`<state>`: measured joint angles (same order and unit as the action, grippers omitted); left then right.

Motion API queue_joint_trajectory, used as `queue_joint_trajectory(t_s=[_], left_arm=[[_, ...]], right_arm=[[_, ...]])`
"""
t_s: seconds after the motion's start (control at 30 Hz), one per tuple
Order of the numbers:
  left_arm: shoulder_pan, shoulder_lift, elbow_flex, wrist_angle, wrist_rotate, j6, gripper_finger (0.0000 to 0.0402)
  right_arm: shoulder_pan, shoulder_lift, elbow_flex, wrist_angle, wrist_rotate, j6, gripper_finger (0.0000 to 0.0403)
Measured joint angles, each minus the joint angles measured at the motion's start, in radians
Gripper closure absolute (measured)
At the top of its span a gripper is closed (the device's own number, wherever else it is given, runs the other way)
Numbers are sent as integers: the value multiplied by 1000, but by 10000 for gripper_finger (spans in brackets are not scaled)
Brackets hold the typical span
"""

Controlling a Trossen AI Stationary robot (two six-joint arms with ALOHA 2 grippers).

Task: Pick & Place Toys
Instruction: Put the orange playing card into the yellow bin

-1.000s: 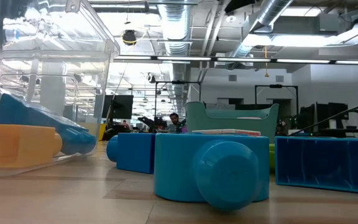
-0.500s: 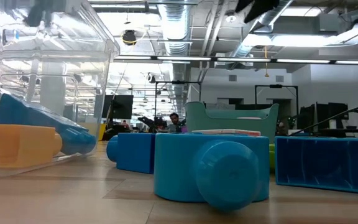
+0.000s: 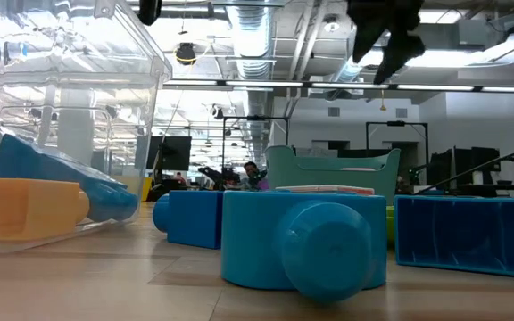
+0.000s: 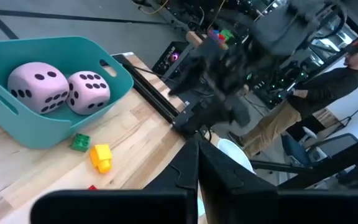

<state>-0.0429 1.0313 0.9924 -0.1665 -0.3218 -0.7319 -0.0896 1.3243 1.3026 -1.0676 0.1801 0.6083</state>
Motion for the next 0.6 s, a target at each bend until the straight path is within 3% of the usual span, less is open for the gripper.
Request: queue_joint_trajectory(t_s=[0.2,0.37,0.6], left_arm=[[0,-4,0,36,0,2,401],[0,-4,0,77,0,38,401],[-11,-11,0,83,1,42,401]], right_arm=[[27,68,-98,129,-49,73,16],[22,171,-150,327,-204,118,6],[36,337,-168,346,-260,126,6]])
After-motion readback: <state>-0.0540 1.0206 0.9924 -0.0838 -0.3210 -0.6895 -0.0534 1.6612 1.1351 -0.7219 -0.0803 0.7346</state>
